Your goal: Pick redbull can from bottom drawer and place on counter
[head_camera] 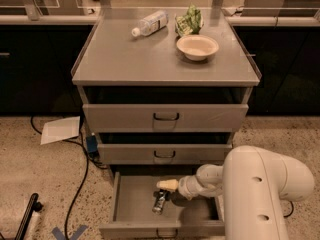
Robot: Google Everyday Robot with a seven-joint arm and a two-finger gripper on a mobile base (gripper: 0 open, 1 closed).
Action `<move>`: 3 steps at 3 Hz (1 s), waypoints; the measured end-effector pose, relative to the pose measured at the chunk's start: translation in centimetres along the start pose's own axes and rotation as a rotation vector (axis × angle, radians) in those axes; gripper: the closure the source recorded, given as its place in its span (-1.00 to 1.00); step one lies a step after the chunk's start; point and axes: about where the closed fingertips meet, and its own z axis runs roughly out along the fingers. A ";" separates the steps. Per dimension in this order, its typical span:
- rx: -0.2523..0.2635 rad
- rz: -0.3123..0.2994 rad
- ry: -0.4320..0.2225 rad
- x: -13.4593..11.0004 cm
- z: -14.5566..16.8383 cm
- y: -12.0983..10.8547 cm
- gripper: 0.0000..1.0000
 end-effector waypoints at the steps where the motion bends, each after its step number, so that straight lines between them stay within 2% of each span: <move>1: 0.001 0.002 -0.043 0.4 -0.3 0.0 -1.00; 2: -0.028 0.020 -0.082 0.7 1.4 -0.5 -1.00; 3: -0.055 0.030 -0.083 0.2 3.8 -0.8 -1.00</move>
Offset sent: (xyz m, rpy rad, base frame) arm 0.0028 0.0070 -0.0401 0.0585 -0.1005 -0.1187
